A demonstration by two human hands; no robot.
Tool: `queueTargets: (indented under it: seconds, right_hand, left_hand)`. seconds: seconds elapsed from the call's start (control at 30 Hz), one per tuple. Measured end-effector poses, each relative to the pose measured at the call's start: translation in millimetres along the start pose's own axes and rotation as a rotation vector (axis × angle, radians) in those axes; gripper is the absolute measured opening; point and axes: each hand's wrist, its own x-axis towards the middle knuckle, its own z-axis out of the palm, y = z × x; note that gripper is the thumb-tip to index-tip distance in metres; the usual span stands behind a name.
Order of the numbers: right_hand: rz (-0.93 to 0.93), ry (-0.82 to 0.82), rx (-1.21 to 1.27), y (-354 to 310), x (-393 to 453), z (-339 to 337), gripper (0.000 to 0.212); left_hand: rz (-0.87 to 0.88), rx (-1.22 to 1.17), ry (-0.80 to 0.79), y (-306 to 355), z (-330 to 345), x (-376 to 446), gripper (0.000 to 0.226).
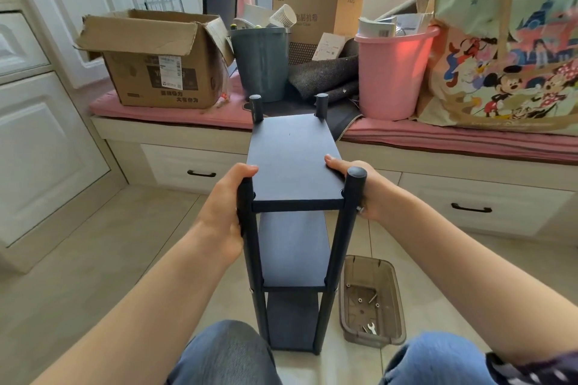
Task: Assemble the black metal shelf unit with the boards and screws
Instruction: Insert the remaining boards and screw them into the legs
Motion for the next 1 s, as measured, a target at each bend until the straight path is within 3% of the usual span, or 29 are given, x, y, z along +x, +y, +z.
queueTargets:
  seconds: [0.17, 0.27, 0.33, 0.43, 0.53, 0.6, 0.7, 0.77, 0.8, 0.9, 0.97, 1.0]
  right_hand:
    - [0.004, 0.006, 0.013, 1, 0, 0, 0.036]
    - [0.007, -0.02, 0.017, 2, -2, 2, 0.045]
    - [0.016, -0.006, 0.032, 2, -5, 1, 0.039]
    - [-0.006, -0.011, 0.057, 2, -8, -4, 0.031]
    - [-0.091, -0.025, 0.075, 4, -15, -8, 0.031]
    - [-0.166, -0.05, 0.002, 6, -24, -14, 0.031]
    - [-0.305, 0.012, -0.149, 11, -41, -23, 0.018]
    - [-0.456, 0.132, -0.21, 16, -51, -28, 0.02]
    - [-0.548, 0.183, -0.252, 18, -57, -30, 0.023]
    - [-0.775, 0.192, -0.406, 25, -77, -33, 0.04]
    - [-0.877, 0.12, -0.496, 30, -87, -34, 0.052]
    - [-0.91, 0.088, -0.535, 33, -90, -34, 0.059]
  left_hand:
    - [0.014, 0.083, -0.036, -1, -9, 4, 0.034]
    - [0.034, 0.113, 0.011, -2, -11, 3, 0.048]
    - [0.1, 0.159, 0.086, -4, -10, 2, 0.05]
    - [0.398, 0.412, 0.256, -3, -6, 2, 0.052]
    - [0.895, 0.872, 0.394, 0, -1, -5, 0.047]
    - [1.149, 1.079, 0.363, -5, 6, -11, 0.039]
    - [1.342, 1.041, 0.238, -38, 24, -24, 0.018]
    - [1.249, 0.898, 0.174, -63, 34, -36, 0.013]
    - [1.107, 0.816, 0.155, -73, 39, -40, 0.012]
    - [0.48, 0.541, 0.063, -83, 55, -35, 0.007]
    - [0.192, 0.255, -0.031, -78, 67, -25, 0.024]
    - [0.135, 0.132, -0.067, -76, 73, -19, 0.037]
